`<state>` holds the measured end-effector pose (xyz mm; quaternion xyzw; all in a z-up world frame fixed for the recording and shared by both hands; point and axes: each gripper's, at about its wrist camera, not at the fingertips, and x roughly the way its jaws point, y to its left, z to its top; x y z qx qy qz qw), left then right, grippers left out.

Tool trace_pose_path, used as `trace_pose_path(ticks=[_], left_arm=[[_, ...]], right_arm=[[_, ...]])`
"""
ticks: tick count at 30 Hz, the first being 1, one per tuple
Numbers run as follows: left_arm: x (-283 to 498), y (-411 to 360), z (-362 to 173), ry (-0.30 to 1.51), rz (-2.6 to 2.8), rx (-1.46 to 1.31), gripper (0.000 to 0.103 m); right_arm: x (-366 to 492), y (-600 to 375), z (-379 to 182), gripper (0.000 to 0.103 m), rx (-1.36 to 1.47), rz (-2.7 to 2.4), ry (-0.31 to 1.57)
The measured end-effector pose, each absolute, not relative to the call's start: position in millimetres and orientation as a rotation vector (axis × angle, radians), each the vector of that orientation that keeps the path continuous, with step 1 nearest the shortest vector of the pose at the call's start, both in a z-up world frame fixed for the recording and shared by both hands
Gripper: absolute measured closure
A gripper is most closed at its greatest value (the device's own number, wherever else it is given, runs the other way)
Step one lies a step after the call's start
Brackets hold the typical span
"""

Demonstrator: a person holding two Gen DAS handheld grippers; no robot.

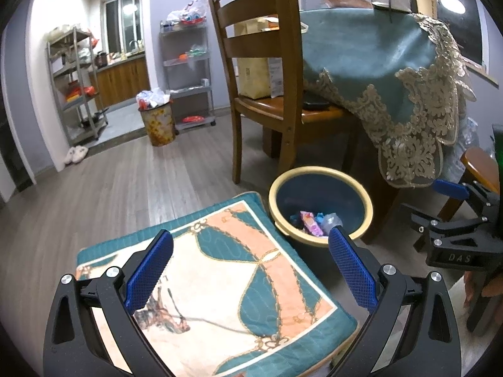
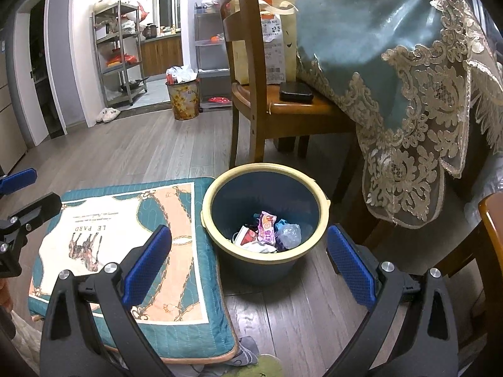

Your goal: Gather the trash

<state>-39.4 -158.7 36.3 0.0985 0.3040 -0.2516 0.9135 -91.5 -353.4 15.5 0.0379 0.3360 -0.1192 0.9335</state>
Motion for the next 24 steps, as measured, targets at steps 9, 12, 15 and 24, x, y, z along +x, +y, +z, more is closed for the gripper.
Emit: trace_pose_path(ticks=[9, 12, 15, 24], left_arm=[[-41.6, -161.6, 38.2, 0.613, -0.527, 0.189, 0.005], [-43.2, -165.2, 37.4, 0.602, -0.536, 0.212, 0.005], [-44.8, -170.6, 36.3, 0.599, -0.553, 0.239, 0.005], [-40.7, -173.8, 33.0, 0.625, -0.556, 0.25, 0.005]], right_arm=[[-92.2, -353.1, 14.3, 0.006, 0.086, -0.249, 0.69], [-93.5, -353.6, 14.0, 0.006, 0.091, -0.251, 0.689], [-93.6, -353.7, 14.1, 0.006, 0.091, -0.253, 0.691], [-92.7, -357.4, 13.0, 0.006, 0.112, -0.259, 0.701]])
